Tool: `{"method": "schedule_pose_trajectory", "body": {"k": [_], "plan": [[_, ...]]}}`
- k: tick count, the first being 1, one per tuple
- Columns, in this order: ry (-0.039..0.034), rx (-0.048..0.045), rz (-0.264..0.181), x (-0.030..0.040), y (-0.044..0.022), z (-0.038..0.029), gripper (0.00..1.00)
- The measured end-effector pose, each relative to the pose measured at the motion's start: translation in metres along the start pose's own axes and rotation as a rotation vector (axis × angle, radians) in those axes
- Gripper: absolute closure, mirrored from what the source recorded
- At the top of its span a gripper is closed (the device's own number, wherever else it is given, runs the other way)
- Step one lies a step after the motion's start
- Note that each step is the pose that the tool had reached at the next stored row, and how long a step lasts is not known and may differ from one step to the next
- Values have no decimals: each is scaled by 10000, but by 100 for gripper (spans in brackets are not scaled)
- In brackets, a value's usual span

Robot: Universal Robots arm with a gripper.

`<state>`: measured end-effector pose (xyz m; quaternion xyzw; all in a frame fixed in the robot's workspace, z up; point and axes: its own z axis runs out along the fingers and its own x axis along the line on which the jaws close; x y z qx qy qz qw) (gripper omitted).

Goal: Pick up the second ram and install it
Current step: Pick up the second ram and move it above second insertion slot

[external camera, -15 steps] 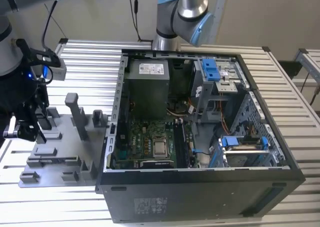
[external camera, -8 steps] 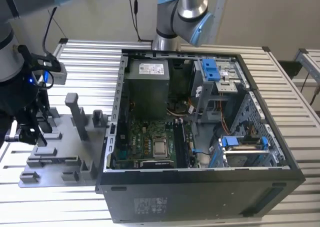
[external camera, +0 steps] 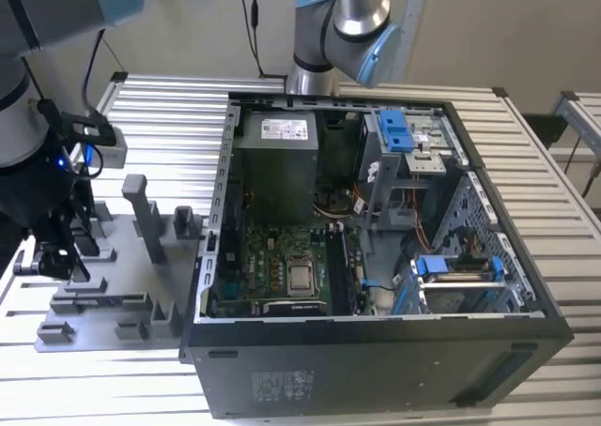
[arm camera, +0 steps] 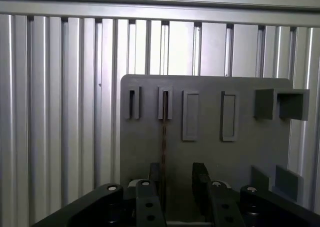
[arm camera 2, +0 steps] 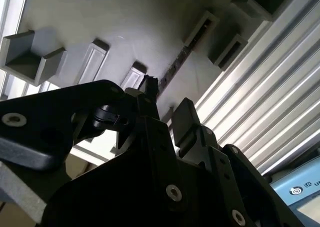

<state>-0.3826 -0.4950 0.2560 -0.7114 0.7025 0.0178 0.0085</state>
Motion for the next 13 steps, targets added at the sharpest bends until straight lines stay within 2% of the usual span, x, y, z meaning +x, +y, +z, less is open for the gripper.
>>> {"method": "schedule_pose_trajectory", "body": {"k": [13], "plan": [[0,1,-1,3,-1,49,60]]}}
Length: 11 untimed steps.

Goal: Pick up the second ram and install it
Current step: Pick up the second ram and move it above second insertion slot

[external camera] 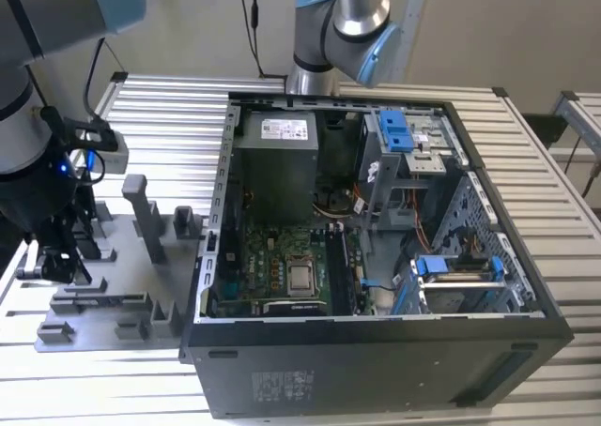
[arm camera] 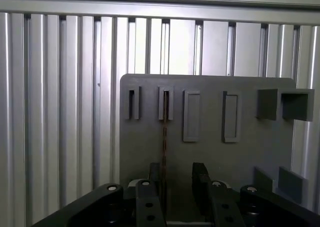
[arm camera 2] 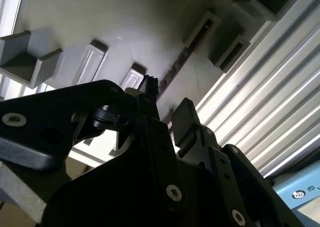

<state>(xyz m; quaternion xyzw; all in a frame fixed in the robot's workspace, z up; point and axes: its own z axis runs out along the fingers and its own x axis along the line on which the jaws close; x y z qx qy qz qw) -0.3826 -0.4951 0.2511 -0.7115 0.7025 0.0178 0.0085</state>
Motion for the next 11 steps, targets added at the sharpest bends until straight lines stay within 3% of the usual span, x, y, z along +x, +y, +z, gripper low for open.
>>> {"method": "schedule_pose_trajectory", "body": {"k": [11], "plan": [[3,-3,0,23,-1,70,60]]}}
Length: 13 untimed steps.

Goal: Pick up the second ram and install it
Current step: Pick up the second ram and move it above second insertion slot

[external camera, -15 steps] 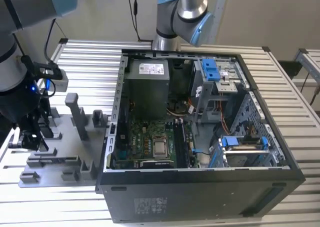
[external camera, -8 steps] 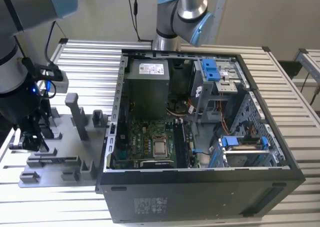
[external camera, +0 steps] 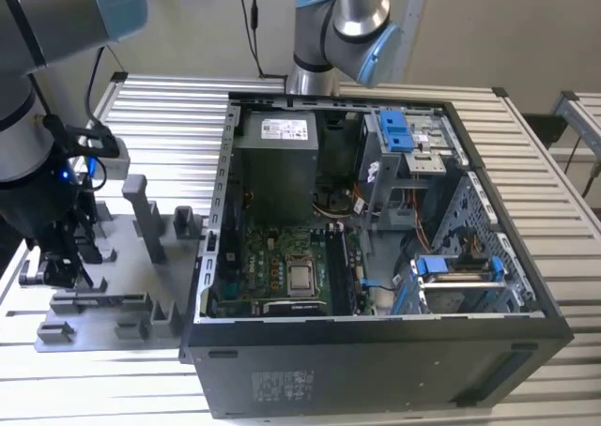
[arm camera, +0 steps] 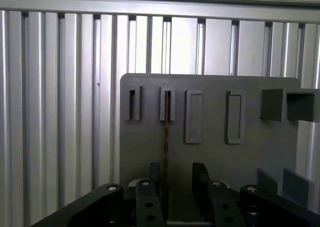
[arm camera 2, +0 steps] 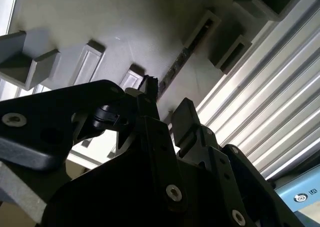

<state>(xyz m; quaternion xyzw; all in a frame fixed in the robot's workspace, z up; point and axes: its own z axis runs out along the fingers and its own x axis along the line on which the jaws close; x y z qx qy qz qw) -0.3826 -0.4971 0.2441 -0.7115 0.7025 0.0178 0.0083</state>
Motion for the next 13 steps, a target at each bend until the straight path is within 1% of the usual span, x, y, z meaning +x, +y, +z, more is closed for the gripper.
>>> {"method": "schedule_pose_trajectory", "body": {"k": [7,13], "plan": [[3,0,1,26,0,76,60],[2,0,1,36,-1,147,60]]}}
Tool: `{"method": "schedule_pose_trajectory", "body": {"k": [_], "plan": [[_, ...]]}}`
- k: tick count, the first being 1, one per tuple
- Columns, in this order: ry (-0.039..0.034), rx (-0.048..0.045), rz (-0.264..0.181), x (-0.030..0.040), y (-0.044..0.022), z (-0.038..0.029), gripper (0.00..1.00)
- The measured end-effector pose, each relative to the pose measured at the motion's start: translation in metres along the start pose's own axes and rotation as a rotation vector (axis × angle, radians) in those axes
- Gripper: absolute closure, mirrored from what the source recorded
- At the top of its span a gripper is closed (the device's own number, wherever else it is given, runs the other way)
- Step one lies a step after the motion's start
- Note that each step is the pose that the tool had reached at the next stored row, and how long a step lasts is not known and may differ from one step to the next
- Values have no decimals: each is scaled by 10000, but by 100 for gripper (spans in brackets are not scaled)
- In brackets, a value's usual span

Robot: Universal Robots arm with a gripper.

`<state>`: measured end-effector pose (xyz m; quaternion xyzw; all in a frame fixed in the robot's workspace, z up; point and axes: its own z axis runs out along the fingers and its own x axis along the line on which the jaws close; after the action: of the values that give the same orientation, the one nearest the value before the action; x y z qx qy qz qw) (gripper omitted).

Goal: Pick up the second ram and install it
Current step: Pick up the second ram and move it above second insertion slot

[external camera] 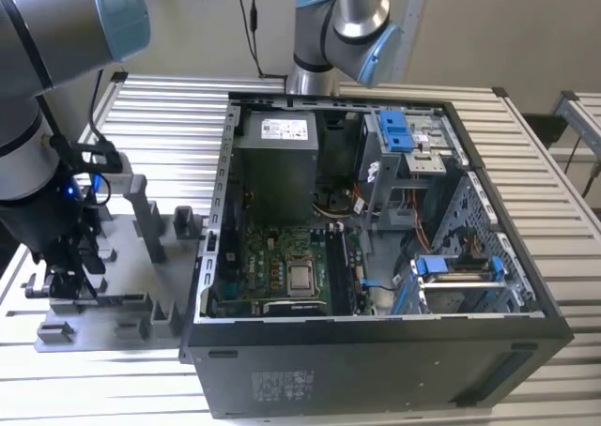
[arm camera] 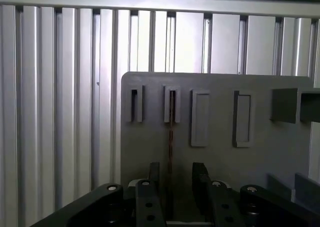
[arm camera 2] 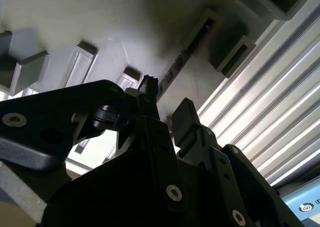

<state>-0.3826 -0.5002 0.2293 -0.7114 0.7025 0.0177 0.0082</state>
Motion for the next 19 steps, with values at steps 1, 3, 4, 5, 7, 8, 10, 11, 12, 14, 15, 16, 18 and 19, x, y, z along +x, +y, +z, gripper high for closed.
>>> {"method": "schedule_pose_trajectory", "body": {"k": [1,3,4,5,7,8,10,11,12,14,15,16,18,19], "plan": [[0,-1,0,1,0,12,60],[0,0,0,1,-1,35,60],[1,-1,-2,2,0,47,60],[1,-1,-6,2,-1,58,60],[1,-1,-15,3,-1,82,60],[0,0,-20,4,-1,94,60],[1,-2,-28,5,2,115,60],[1,-2,-35,5,3,124,60],[2,-3,-48,5,6,133,60],[3,-5,-90,6,13,151,60],[2,-5,-114,6,17,159,60],[0,-4,-138,6,22,168,60],[-2,-5,-176,7,30,183,60],[-4,-3,-191,7,34,192,60]]}}
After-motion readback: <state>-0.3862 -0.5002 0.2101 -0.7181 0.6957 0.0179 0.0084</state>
